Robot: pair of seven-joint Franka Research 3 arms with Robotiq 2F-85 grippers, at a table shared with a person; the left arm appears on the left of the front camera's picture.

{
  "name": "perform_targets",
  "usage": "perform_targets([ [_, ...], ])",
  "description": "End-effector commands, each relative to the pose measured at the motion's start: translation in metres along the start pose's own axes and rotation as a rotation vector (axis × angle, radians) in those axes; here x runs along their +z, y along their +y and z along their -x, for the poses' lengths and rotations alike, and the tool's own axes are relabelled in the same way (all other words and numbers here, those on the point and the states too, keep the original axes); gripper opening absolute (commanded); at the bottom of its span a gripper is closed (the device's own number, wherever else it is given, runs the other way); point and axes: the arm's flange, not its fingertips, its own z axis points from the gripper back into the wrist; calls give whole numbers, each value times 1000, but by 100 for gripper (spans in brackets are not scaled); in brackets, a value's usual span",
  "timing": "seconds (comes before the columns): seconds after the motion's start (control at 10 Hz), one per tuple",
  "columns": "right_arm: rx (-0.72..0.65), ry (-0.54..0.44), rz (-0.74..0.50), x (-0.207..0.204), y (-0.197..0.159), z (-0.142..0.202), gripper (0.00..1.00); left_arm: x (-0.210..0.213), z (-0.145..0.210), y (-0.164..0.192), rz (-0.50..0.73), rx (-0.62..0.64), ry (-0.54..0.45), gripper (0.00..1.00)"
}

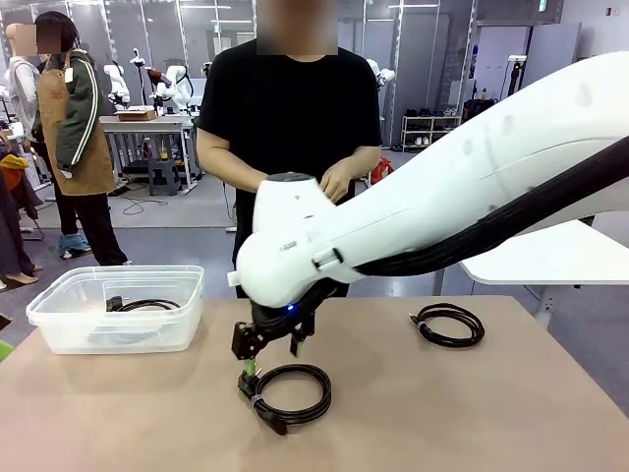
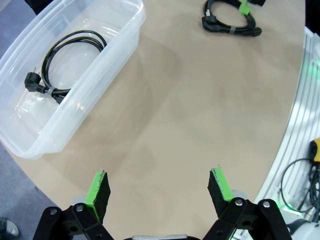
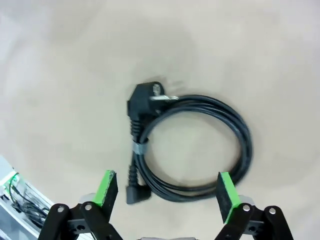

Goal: Organize and store the cables.
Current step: Place the Power Cable into the Organizing box.

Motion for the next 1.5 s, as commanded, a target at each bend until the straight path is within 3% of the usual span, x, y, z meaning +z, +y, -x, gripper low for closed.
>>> perform_targets([
  [0.0, 29, -70, -42, 28, -32, 43, 100, 1, -3, 2, -1, 16, 0, 100],
  [0.4, 92, -156, -146, 87, -129, 115, 100, 1, -3, 2, -1, 16, 0, 100],
  [0.6, 185, -195, -102, 97, -182, 167, 100, 1, -3, 2, -1, 16, 0, 100],
  [0.8, 174, -238, -91, 106, -220, 208, 100, 1, -3, 2, -1, 16, 0, 100],
  [1.0, 213, -326, -86, 119, -257, 255, 100, 1, -3, 2, -1, 16, 0, 100],
  [1.3, 384, -489, -182, 116, -307, 313, 100, 0, 0, 0, 0, 1, 0, 100],
  [1.4, 445, -519, -165, 113, -315, 327, 100, -9, -20, -8, 25, -3, 32, 100],
])
